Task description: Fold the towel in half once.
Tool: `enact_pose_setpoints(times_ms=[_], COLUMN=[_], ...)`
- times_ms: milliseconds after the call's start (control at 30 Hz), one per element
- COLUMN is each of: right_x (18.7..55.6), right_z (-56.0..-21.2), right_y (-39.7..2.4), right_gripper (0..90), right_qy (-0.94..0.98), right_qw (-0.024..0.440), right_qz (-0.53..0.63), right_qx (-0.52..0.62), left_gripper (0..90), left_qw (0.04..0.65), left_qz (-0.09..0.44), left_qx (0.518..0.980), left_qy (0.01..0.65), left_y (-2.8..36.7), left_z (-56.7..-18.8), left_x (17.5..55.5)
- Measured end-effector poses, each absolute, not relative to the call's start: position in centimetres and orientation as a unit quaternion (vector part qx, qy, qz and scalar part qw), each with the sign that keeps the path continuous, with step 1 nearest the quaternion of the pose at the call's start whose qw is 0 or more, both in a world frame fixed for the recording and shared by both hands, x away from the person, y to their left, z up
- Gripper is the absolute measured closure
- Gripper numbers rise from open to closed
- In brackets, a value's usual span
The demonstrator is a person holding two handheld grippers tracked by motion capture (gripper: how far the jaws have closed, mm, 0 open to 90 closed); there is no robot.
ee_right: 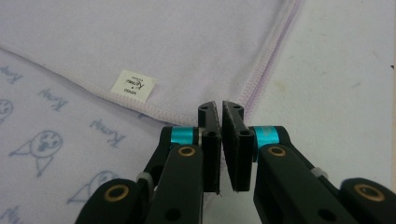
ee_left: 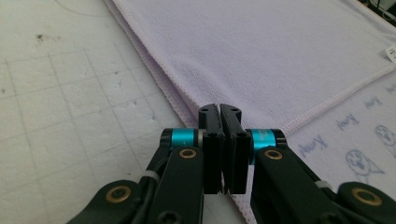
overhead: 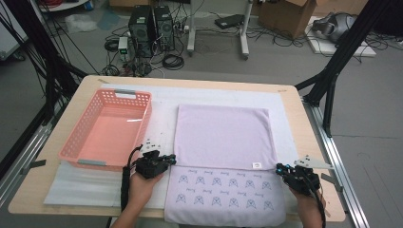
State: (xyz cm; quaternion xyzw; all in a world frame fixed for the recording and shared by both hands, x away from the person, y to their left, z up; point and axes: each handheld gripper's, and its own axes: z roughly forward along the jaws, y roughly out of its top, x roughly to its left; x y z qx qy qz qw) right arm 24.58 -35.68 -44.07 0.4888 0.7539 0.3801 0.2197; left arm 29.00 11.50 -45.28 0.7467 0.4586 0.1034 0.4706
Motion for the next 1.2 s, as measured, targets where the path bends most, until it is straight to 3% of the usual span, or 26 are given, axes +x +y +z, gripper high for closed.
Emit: enact_pose_setpoints(times_ms=[800, 833, 967, 1067, 1133, 1200], right_x=[23.2, 23.1, 23.4, 24.4, 25.4, 25.8], right_z=[-43.7, -43.7, -43.7, -44.1, -44.6, -45.0], right_y=[-37.0, -37.1, -36.8, -36.0, -35.3, -34.7], right_gripper=[89.5, 88.7, 67.8, 61.3, 63.4, 74.1], right_qy=[0.731, 0.731, 0.718, 0.724, 0.735, 0.748], right_qw=[0.193, 0.194, 0.206, 0.206, 0.201, 0.207], right_qz=[0.428, 0.428, 0.427, 0.414, 0.4, 0.38], right_qx=[0.495, 0.495, 0.509, 0.512, 0.51, 0.504], left_gripper=[88.2, 88.2, 88.2, 88.1, 88.1, 88.1], left_qw=[0.518, 0.517, 0.518, 0.52, 0.52, 0.521], left_qz=[0.088, 0.088, 0.087, 0.086, 0.085, 0.085], left_qx=[0.726, 0.727, 0.726, 0.724, 0.724, 0.722], left_qy=[0.444, 0.443, 0.444, 0.446, 0.445, 0.447], left_y=[12.5, 12.5, 12.5, 12.4, 12.5, 12.6], left_z=[-44.5, -44.6, -44.7, -44.8, -44.9, -44.9], left_x=[26.9, 26.9, 26.9, 26.8, 26.8, 26.8])
